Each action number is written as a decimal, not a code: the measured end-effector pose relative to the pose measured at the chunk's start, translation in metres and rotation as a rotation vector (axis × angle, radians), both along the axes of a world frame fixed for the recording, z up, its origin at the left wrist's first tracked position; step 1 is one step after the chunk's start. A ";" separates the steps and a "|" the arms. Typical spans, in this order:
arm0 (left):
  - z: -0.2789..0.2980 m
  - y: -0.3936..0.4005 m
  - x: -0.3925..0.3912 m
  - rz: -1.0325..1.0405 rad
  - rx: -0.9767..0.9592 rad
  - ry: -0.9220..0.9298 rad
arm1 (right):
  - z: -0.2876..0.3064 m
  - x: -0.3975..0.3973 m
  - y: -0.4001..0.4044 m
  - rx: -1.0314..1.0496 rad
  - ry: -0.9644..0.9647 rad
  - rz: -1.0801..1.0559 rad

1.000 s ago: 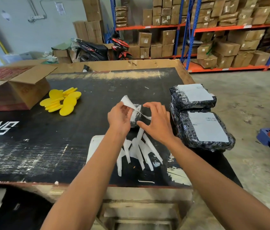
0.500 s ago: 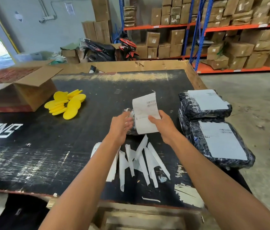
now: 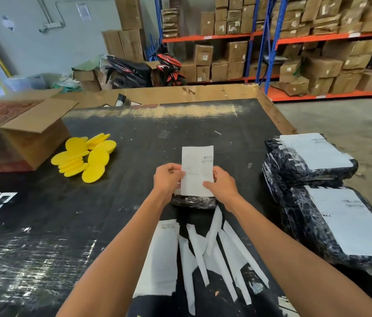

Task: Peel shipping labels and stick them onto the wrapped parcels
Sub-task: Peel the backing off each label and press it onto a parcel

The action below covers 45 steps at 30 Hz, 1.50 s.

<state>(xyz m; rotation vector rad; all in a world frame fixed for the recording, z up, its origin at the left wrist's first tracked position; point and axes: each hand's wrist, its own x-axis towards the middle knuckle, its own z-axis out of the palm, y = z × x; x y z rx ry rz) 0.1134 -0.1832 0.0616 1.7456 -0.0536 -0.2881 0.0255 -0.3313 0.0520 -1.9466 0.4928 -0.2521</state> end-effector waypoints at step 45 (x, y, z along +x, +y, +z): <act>-0.045 -0.012 0.046 -0.728 0.963 -0.709 | -0.051 0.023 -0.036 -0.752 0.042 0.128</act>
